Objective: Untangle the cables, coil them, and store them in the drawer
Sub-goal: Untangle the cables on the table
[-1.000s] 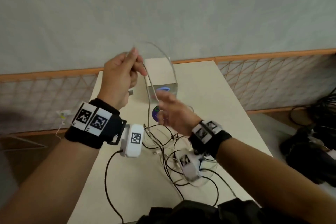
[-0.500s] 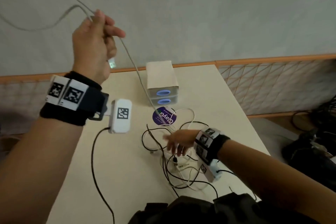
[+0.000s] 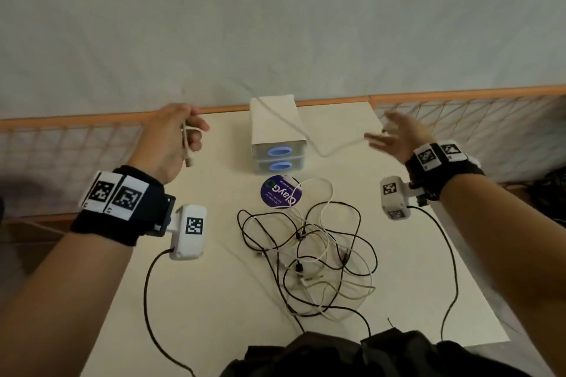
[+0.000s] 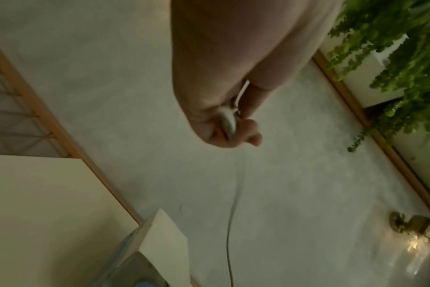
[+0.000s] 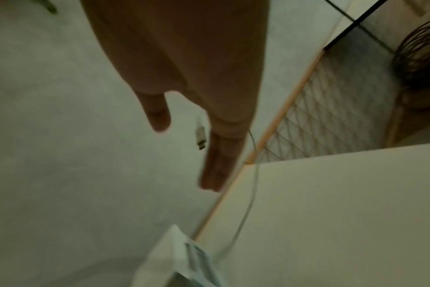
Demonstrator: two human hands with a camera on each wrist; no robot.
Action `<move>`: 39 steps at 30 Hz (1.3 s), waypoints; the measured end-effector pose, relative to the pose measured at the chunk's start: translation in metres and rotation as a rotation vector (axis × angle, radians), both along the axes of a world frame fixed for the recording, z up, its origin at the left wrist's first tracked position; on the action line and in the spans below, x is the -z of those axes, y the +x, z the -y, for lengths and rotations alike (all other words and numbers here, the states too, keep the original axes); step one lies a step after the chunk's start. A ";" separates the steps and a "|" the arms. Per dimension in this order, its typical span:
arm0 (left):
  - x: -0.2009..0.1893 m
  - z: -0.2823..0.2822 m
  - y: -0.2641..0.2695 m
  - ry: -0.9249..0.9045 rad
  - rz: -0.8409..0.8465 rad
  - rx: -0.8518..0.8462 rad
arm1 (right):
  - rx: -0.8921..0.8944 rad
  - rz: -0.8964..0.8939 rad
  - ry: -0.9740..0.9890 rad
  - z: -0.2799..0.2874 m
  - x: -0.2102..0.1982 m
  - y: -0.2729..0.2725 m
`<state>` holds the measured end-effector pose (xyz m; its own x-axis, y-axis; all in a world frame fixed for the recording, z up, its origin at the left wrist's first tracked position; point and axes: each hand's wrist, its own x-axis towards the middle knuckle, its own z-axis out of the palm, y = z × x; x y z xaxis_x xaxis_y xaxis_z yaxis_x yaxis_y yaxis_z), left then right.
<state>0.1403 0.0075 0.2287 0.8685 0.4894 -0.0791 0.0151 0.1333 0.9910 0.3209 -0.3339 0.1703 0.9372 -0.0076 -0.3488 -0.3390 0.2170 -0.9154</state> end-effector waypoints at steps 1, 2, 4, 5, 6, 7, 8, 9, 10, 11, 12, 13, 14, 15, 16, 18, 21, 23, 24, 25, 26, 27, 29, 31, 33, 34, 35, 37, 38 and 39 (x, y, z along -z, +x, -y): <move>0.001 0.003 -0.003 0.014 0.039 0.013 | -0.053 -0.082 -0.164 0.004 0.019 -0.005; 0.004 0.008 -0.006 0.050 0.040 0.042 | -0.115 -0.147 -0.411 0.008 0.042 -0.008; 0.019 0.019 -0.011 0.098 -0.010 0.089 | -0.227 -0.094 -0.777 0.006 0.087 -0.023; 0.028 0.022 -0.012 0.088 -0.029 0.093 | -0.342 0.001 -0.874 -0.003 0.100 -0.042; 0.038 0.024 -0.013 0.058 -0.044 0.086 | -0.507 0.110 -0.929 -0.014 0.114 -0.064; 0.047 0.026 -0.014 0.002 -0.055 0.077 | -0.742 0.197 -0.973 -0.029 0.123 -0.090; 0.053 0.027 -0.016 -0.076 -0.068 0.071 | -1.003 0.262 -1.015 -0.041 0.131 -0.118; 0.059 0.028 -0.018 -0.155 -0.081 0.072 | -1.218 0.333 -1.072 -0.052 0.135 -0.144; 0.063 0.027 -0.020 -0.219 -0.094 0.077 | -1.333 0.440 -1.152 -0.057 0.141 -0.160; 0.066 0.027 -0.022 -0.263 -0.109 0.086 | -1.329 0.558 -1.223 -0.062 0.149 -0.167; 0.068 0.027 -0.024 -0.286 -0.124 0.096 | -1.246 0.655 -1.268 -0.066 0.156 -0.166; 0.069 0.028 -0.025 -0.295 -0.135 0.105 | -1.161 0.702 -1.313 -0.070 0.163 -0.161; 0.071 0.028 -0.027 -0.300 -0.143 0.112 | -1.092 0.740 -1.381 -0.072 0.172 -0.153; 0.071 0.028 -0.028 -0.310 -0.147 0.119 | -1.079 0.736 -1.467 -0.072 0.176 -0.148; 0.071 0.030 -0.029 -0.327 -0.147 0.125 | -1.097 0.732 -1.543 -0.073 0.178 -0.143; 0.071 0.034 -0.031 -0.345 -0.139 0.135 | -1.126 0.732 -1.604 -0.073 0.180 -0.137; 0.075 0.037 -0.029 -0.363 -0.086 0.131 | -1.139 0.863 -1.600 -0.075 0.168 -0.125; 0.078 0.035 -0.026 -0.377 -0.058 0.108 | -1.082 0.946 -1.468 -0.070 0.155 -0.112; 0.080 0.033 -0.025 -0.386 -0.045 0.089 | -0.988 0.975 -1.313 -0.067 0.146 -0.104; 0.081 0.031 -0.023 -0.392 -0.035 0.069 | -0.881 0.928 -1.136 -0.065 0.132 -0.099; 0.082 0.029 -0.021 -0.392 -0.031 0.056 | -0.762 0.857 -1.005 -0.064 0.113 -0.094; 0.082 0.027 -0.020 -0.380 -0.032 0.053 | -0.670 0.759 -0.871 -0.063 0.092 -0.088; 0.080 0.026 -0.015 -0.328 -0.059 0.074 | -0.542 0.615 -0.566 -0.063 0.047 -0.079; 0.073 0.032 -0.011 -0.279 -0.092 0.130 | -0.518 0.704 -0.468 -0.069 0.005 -0.078; 0.063 0.046 -0.007 -0.229 -0.109 0.212 | -0.651 0.830 -0.508 -0.083 -0.020 -0.083; 0.058 0.054 -0.005 -0.206 -0.118 0.258 | -0.737 0.887 -0.550 -0.091 -0.025 -0.086; 0.055 0.062 -0.003 -0.197 -0.133 0.307 | -0.794 0.968 -0.615 -0.099 -0.028 -0.088; 0.048 0.074 -0.002 -0.216 -0.171 0.425 | -0.819 1.092 -0.704 -0.110 -0.026 -0.090; 0.047 0.077 -0.002 -0.191 -0.200 0.490 | -0.828 1.045 -0.695 -0.110 -0.025 -0.088; 0.045 0.077 -0.003 -0.142 -0.229 0.546 | -0.855 0.928 -0.653 -0.107 -0.027 -0.086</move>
